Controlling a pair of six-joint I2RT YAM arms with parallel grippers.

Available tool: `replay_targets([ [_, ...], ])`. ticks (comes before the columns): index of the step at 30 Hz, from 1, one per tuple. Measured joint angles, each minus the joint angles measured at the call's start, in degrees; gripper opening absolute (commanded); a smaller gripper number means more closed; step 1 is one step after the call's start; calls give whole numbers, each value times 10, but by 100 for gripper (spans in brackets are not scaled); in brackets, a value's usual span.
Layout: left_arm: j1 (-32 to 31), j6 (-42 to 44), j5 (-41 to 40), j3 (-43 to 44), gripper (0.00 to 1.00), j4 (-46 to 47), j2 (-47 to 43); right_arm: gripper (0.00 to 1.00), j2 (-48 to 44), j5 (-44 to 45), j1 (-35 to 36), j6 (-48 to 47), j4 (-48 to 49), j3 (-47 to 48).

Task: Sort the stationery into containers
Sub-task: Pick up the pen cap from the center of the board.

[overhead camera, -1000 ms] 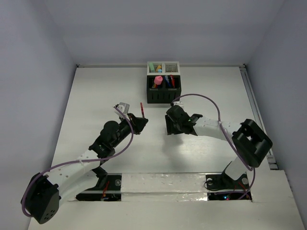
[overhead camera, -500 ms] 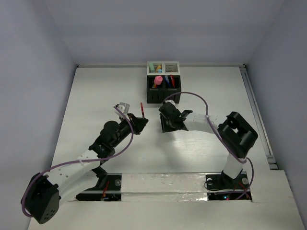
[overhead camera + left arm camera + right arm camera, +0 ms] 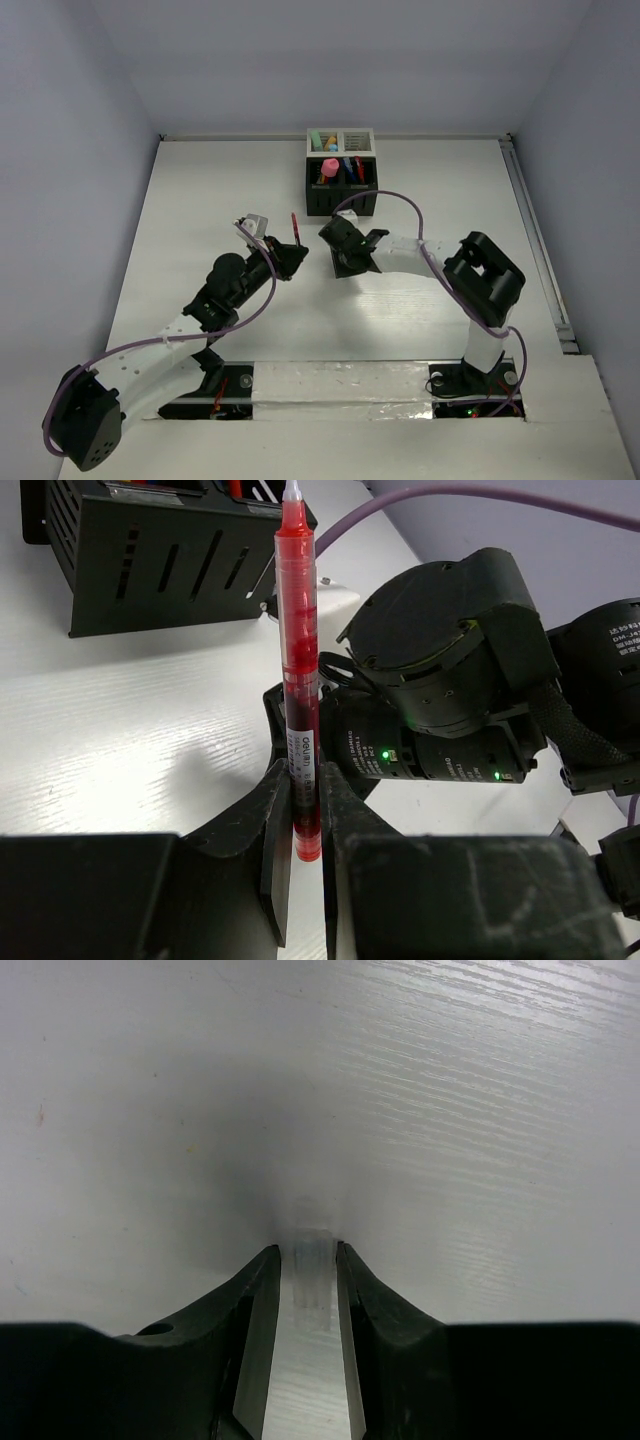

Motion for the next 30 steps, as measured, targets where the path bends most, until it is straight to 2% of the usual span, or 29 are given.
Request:
replay_targets([
  [2, 0, 0, 0, 0, 0, 0, 0, 32, 6, 8, 3, 0, -7, 8],
  [4, 0, 0, 0, 0, 0, 0, 0, 21, 10, 16, 4, -2, -10, 12],
  [5, 0, 0, 0, 0, 0, 0, 0, 4, 11, 20, 4, -2, -12, 14],
  [6, 0, 0, 0, 0, 0, 0, 0, 0, 11, 21, 4, -4, -12, 14],
  [13, 0, 0, 0, -2, 0, 0, 0, 0, -1, 32, 4, -2, 1, 0],
  [19, 0, 0, 37, -7, 0, 39, 30, 0, -103, 25, 4, -21, 63, -78],
  [25, -2, 0, 83, -14, 0, 85, 86, 0, -274, 25, 4, -45, 221, -106],
  [30, -25, 4, 93, -14, 0, 104, 110, 0, -322, 17, 4, -48, 385, -119],
])
